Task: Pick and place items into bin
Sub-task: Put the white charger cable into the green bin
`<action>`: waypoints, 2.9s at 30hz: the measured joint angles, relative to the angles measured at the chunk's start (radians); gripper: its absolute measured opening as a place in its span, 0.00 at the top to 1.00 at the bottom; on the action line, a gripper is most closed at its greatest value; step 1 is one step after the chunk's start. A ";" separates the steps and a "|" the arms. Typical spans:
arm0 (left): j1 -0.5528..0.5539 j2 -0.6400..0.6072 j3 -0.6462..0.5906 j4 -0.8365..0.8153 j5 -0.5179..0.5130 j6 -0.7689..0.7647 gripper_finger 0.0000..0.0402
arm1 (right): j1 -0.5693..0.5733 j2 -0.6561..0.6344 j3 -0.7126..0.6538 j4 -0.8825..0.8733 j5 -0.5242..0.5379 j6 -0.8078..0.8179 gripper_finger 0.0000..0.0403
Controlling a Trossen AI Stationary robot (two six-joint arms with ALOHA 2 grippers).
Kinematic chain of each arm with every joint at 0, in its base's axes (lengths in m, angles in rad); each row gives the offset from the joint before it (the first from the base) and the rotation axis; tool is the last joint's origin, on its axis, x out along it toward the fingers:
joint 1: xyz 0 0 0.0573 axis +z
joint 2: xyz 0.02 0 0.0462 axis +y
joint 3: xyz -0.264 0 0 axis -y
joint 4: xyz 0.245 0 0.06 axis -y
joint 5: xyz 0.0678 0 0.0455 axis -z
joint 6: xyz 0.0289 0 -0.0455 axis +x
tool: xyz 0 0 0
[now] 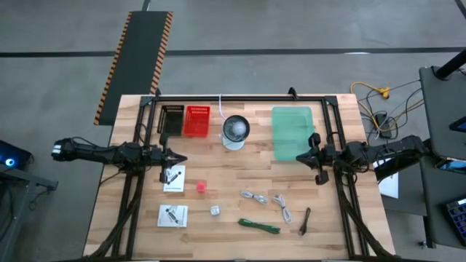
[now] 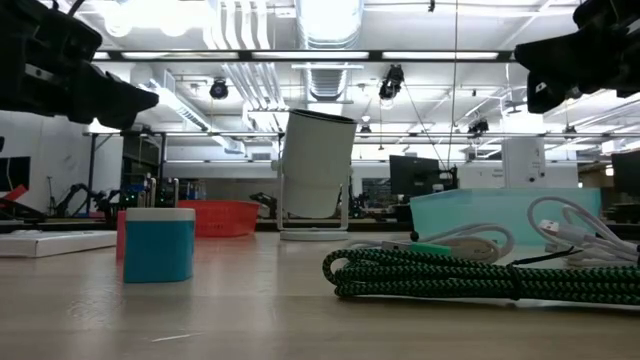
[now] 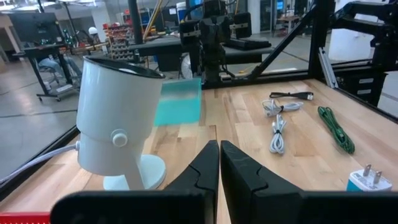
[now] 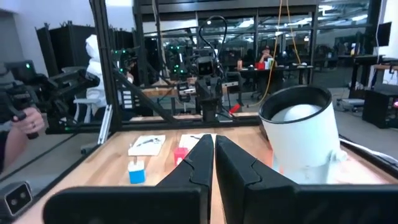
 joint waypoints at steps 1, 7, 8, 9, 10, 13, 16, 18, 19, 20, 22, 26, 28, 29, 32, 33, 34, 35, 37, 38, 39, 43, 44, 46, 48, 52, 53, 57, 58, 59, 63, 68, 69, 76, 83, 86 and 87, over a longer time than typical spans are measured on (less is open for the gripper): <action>0.000 0.000 0.000 0.016 -0.002 0.001 1.00 | -0.001 0.002 0.000 0.016 0.010 0.000 0.97; 0.000 0.009 0.000 0.135 0.072 0.025 0.97 | -0.002 0.041 0.027 0.013 0.132 -0.005 0.85; 0.000 0.015 0.001 0.135 0.108 0.050 0.95 | -0.002 0.054 0.046 -0.029 0.133 -0.005 0.81; 0.000 0.024 0.001 0.135 0.127 0.063 0.93 | -0.002 0.071 0.066 -0.069 0.133 -0.004 0.77; 0.000 0.033 0.002 0.135 0.136 0.067 0.90 | -0.002 0.090 0.084 -0.099 0.132 0.000 0.73; 0.000 0.069 0.003 0.152 0.135 0.070 0.80 | -0.002 0.163 0.137 -0.115 0.132 0.000 0.62; 0.000 0.112 0.004 0.240 0.124 0.061 0.70 | -0.002 0.244 0.201 -0.112 0.132 -0.025 0.53; 0.000 0.141 0.004 0.341 0.110 0.037 0.65 | -0.002 0.299 0.250 -0.113 0.131 -0.050 0.48; 0.000 0.156 0.004 0.395 0.104 0.024 0.63 | -0.002 0.326 0.272 -0.122 0.128 -0.051 0.47; 0.000 0.169 0.004 0.438 0.100 0.018 0.61 | -0.001 0.350 0.293 -0.144 0.121 -0.052 0.45; 0.000 0.191 0.004 0.512 0.095 0.021 0.58 | 0.000 0.398 0.335 -0.204 0.112 -0.066 0.44; 0.000 0.218 0.004 0.607 0.082 0.022 0.57 | 0.000 0.484 0.394 -0.268 0.112 -0.062 0.44; 0.000 0.221 0.004 0.652 0.081 0.014 0.57 | 0.000 0.520 0.408 -0.265 0.112 -0.036 0.44; 0.000 0.224 0.005 0.680 0.082 -0.010 0.57 | 0.000 0.538 0.412 -0.267 0.112 -0.024 0.44; 0.000 0.238 0.005 0.709 0.087 -0.017 0.57 | 0.000 0.583 0.425 -0.269 0.133 -0.030 0.44; 0.000 0.241 0.005 0.703 0.086 0.005 0.57 | 0.000 0.596 0.429 -0.268 0.146 -0.032 0.44; 0.001 0.247 0.005 0.701 0.080 0.021 0.57 | 0.000 0.609 0.433 -0.267 0.158 -0.031 0.44; 0.000 0.254 0.007 0.702 0.062 0.020 0.57 | 0.000 0.620 0.435 -0.270 0.159 -0.027 0.44; 0.000 0.274 0.013 0.703 0.038 -0.008 0.57 | 0.001 0.643 0.444 -0.271 0.152 0.006 0.44; 0.001 0.285 0.014 0.703 0.036 -0.022 0.57 | 0.003 0.652 0.450 -0.269 0.146 0.027 0.44; 0.001 0.294 0.014 0.702 0.036 -0.034 0.57 | 0.003 0.660 0.453 -0.268 0.132 0.040 0.44; 0.000 0.349 0.016 0.703 0.038 -0.053 0.57 | 0.003 0.697 0.457 -0.270 0.114 0.045 0.44; 0.000 0.371 0.017 0.703 0.038 -0.077 0.57 | 0.003 0.705 0.458 -0.268 0.115 0.052 0.44; 0.000 0.413 0.017 0.702 0.038 -0.140 0.57 | 0.003 0.719 0.460 -0.266 0.113 0.089 0.44; 0.000 0.457 0.017 0.703 0.038 -0.183 0.57 | 0.003 0.732 0.461 -0.267 0.112 0.149 0.44; 0.000 0.544 0.023 0.764 0.043 -0.194 0.57 | 0.003 0.750 0.471 -0.269 0.112 0.292 0.44; 0.000 0.561 0.029 0.793 0.046 -0.195 0.57 | 0.006 0.754 0.476 -0.267 0.112 0.311 0.44; 0.000 0.648 0.039 0.866 0.051 -0.192 0.57 | 0.013 0.762 0.495 -0.267 0.111 0.324 0.44; 0.000 0.670 0.043 0.872 0.051 -0.192 0.57 | 0.015 0.764 0.501 -0.267 0.109 0.324 0.44; 0.000 0.689 0.045 0.884 0.051 -0.192 0.57 | 0.020 0.767 0.508 -0.275 0.105 0.324 0.44; 0.000 0.746 0.069 0.947 0.050 -0.184 0.57 | 0.054 0.797 0.557 -0.337 0.092 0.320 0.44; -0.001 0.774 0.076 0.983 0.050 -0.183 0.57 | 0.100 0.860 0.625 -0.472 0.093 0.364 0.44; -0.001 0.777 0.076 0.993 0.050 -0.182 0.57 | 0.108 0.873 0.633 -0.491 0.093 0.390 0.44; 0.000 0.761 0.076 0.989 0.049 -0.153 0.57 | 0.186 0.978 0.670 -0.570 0.093 0.532 0.44; 0.000 0.754 0.076 0.993 0.048 -0.130 0.57 | 0.268 1.078 0.708 -0.613 0.093 0.626 0.44; 0.000 0.749 0.076 0.990 0.048 -0.129 0.57 | 0.296 1.115 0.729 -0.639 0.093 0.667 0.44; 0.000 0.748 0.076 0.994 0.048 -0.129 0.57 | 0.303 1.125 0.737 -0.652 0.093 0.683 0.44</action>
